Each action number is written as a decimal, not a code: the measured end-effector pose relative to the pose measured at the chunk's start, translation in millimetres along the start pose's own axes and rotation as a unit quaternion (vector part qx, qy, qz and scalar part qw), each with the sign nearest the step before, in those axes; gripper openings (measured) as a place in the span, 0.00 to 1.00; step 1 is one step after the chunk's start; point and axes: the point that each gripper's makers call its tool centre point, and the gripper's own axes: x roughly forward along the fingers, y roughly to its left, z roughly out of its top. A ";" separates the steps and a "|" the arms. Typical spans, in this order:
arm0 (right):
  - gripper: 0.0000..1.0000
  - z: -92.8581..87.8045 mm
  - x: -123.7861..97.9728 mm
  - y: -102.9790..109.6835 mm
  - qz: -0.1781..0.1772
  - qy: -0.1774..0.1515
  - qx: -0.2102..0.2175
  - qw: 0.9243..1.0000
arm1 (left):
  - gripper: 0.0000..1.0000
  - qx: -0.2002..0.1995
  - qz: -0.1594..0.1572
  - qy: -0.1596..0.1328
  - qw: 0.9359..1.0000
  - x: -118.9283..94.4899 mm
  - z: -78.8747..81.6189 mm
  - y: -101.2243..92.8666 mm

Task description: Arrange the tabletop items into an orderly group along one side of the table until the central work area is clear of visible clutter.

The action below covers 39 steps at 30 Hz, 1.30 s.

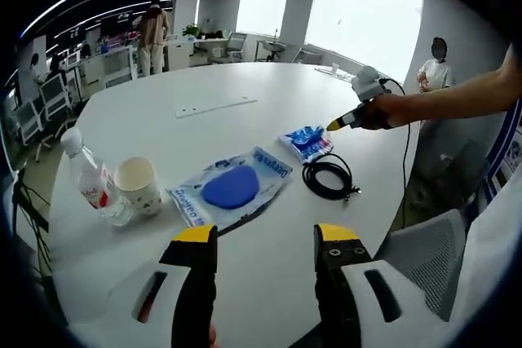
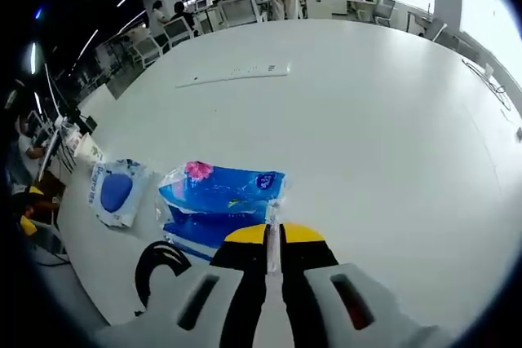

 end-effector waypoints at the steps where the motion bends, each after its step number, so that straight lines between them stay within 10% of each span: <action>1: 0.03 0.1 0.3 -0.7 0.000 0.000 0.000 1.000 | 0.47 -0.001 0.000 0.000 1.000 0.2 -0.6 0.2; 39: 0.05 5.1 -7.3 41.7 0.038 -0.015 -0.030 0.999 | 0.45 -0.017 0.006 0.019 1.000 8.4 -24.2 17.7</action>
